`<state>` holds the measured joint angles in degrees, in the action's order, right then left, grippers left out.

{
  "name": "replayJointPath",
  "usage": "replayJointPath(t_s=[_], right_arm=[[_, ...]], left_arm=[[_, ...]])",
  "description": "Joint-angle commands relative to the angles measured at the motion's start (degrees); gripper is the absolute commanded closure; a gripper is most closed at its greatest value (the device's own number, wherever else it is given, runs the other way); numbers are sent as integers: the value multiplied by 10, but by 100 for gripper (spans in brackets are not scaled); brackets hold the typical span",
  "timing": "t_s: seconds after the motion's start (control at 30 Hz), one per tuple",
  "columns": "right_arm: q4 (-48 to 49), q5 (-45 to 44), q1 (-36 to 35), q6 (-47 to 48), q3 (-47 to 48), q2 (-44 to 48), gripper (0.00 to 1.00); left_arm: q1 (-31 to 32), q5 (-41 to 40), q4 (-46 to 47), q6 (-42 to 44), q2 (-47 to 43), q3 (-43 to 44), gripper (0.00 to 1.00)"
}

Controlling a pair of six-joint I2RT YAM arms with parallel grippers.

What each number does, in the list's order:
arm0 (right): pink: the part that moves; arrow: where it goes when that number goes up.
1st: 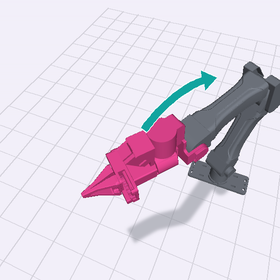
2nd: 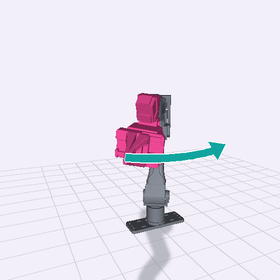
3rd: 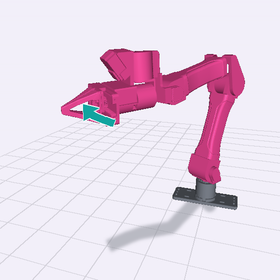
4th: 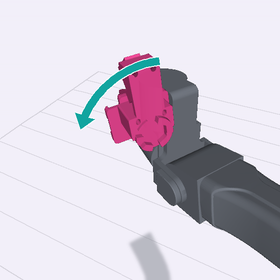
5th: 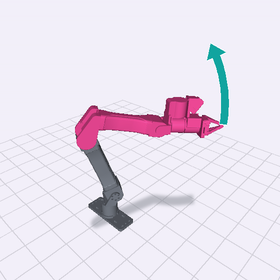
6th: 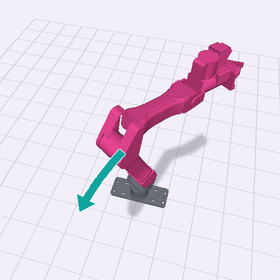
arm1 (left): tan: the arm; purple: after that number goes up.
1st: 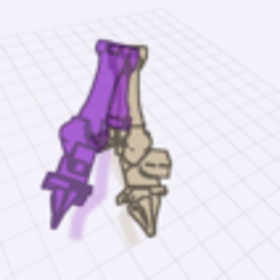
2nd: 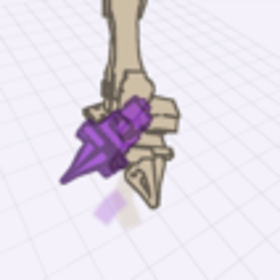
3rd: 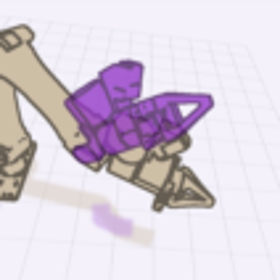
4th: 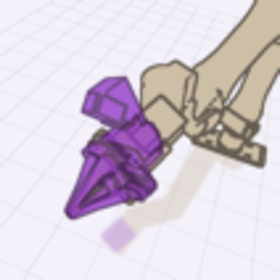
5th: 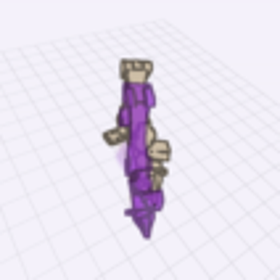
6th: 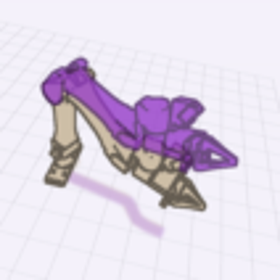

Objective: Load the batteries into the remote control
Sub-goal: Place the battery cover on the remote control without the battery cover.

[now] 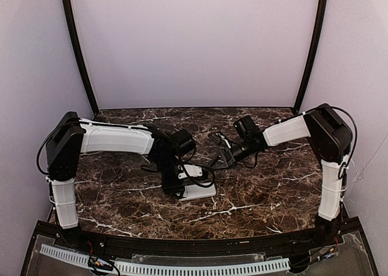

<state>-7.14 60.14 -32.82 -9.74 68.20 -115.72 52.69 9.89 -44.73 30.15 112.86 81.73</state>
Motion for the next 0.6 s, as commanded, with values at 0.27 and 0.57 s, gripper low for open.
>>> replayJointPath(t_s=[0.27, 0.57], right_arm=[[14, 9, 3, 2, -3, -16, 65], [14, 10, 3, 2, -2, -20, 65]], left_arm=[[4, -4, -20, -6, 16, 25, 46], [4, 7, -26, -6, 24, 31, 44]])
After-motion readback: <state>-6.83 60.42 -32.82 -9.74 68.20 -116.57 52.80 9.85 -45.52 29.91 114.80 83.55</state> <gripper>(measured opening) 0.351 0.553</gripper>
